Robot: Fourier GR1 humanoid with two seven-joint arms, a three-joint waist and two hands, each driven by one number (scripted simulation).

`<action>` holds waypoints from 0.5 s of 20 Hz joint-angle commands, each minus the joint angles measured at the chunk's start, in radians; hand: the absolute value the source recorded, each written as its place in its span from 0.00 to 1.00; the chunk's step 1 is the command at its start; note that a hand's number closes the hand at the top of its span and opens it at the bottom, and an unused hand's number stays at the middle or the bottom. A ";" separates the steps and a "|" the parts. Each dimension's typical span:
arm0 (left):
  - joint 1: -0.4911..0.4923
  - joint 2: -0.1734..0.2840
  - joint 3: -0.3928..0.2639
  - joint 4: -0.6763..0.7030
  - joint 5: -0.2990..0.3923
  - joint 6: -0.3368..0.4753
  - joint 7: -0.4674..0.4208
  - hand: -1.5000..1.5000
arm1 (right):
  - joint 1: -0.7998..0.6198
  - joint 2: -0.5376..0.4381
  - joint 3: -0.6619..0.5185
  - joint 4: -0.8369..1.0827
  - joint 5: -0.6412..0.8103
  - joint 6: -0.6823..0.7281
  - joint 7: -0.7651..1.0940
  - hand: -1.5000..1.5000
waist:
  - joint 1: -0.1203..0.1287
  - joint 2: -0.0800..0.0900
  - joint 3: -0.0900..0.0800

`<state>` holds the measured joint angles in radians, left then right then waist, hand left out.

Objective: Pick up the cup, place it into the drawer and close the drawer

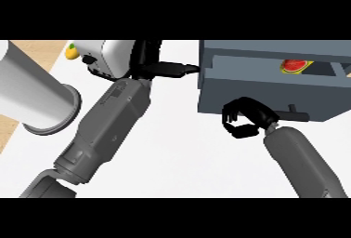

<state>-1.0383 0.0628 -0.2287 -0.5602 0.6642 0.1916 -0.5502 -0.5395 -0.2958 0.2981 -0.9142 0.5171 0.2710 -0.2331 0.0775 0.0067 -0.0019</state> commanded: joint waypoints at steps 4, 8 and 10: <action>0.106 0.041 -0.024 -0.097 -0.001 -0.067 0.023 0.00 | -0.205 -0.002 -0.143 0.292 -0.025 -0.107 -0.137 1.00 | 0.059 0.015 0.007; 0.117 0.109 -0.001 -0.126 0.020 -0.109 0.062 0.00 | -0.289 -0.038 -0.222 0.392 -0.056 -0.147 -0.178 1.00 | 0.077 0.028 0.008; 0.155 0.119 -0.011 -0.136 0.009 -0.127 0.038 0.00 | -0.342 -0.073 -0.242 0.422 -0.056 -0.149 -0.164 1.00 | 0.086 0.032 0.007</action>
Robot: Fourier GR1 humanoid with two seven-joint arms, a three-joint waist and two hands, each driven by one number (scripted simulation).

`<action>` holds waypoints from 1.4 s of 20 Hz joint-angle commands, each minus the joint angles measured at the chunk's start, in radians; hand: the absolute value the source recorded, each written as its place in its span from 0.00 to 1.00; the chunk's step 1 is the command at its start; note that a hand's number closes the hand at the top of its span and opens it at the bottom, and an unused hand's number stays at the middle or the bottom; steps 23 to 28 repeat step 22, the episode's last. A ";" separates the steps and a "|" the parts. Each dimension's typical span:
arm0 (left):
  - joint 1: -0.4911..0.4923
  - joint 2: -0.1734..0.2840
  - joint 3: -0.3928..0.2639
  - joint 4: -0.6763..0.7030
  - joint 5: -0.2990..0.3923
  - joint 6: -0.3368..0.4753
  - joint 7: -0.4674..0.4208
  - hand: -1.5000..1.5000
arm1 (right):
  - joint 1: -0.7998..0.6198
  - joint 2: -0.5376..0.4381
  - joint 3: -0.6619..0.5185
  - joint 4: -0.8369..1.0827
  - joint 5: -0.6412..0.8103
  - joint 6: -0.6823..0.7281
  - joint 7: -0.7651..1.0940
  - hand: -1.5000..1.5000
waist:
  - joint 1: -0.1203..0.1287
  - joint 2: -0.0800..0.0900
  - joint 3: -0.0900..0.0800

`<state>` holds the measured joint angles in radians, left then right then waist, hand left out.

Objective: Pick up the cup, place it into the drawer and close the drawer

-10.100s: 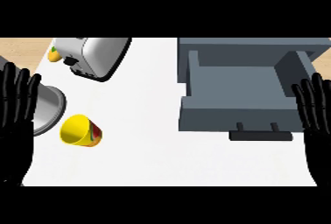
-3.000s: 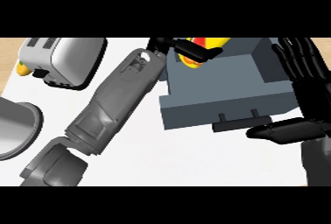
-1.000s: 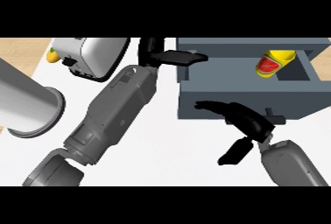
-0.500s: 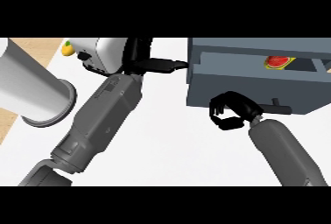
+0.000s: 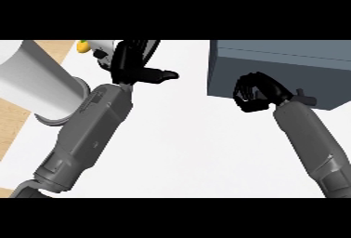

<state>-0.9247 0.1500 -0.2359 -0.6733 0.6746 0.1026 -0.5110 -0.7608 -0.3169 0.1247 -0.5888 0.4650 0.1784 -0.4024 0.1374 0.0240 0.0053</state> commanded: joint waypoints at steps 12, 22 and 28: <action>0.056 0.061 -0.010 -0.077 0.011 -0.091 0.038 0.00 | -0.173 -0.133 -0.152 0.060 -0.102 0.045 0.054 1.00 | 0.072 0.024 -0.001; 0.112 0.059 -0.021 -0.098 0.018 -0.133 0.034 0.00 | -0.157 -0.184 -0.181 -0.008 -0.163 0.150 0.070 1.00 | 0.087 0.024 -0.003; 0.112 0.059 -0.021 -0.098 0.018 -0.133 0.034 0.00 | -0.157 -0.184 -0.181 -0.008 -0.163 0.150 0.070 1.00 | 0.087 0.024 -0.003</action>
